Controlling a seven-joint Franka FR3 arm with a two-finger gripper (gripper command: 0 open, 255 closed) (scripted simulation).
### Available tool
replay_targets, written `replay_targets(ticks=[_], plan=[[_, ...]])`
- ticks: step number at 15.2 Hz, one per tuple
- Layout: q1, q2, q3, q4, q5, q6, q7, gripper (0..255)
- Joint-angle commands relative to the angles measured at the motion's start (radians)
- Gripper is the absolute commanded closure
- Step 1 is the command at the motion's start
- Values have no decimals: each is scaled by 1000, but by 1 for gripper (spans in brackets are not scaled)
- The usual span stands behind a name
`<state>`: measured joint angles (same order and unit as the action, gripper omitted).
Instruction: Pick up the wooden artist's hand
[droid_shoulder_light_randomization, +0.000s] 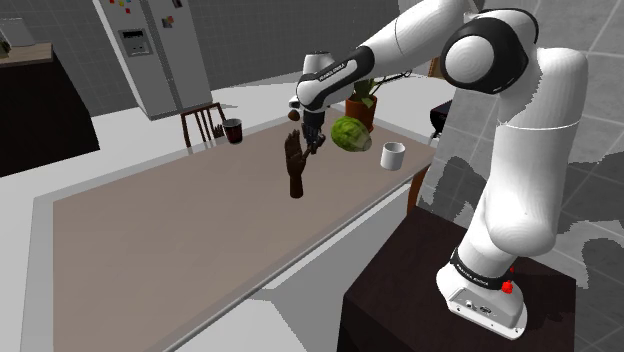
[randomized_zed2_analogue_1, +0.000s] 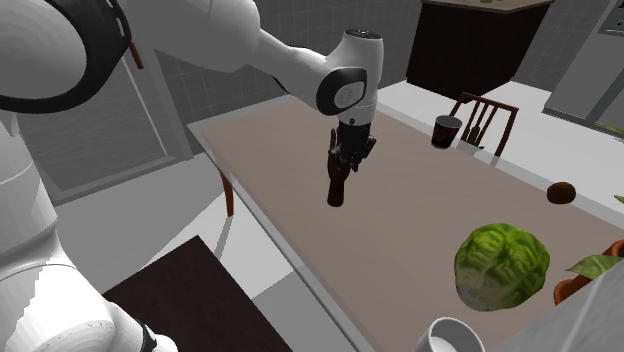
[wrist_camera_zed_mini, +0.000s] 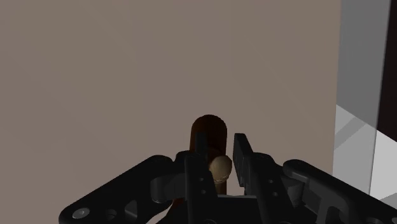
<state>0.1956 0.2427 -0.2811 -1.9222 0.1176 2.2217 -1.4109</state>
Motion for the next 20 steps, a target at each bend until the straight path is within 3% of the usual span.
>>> replay_targets(ticks=[1, 20], plan=[[0, 0, 0, 0, 0, 0, 0, 255], [6, -74, -8, 111, -33, -181, 26, 255]])
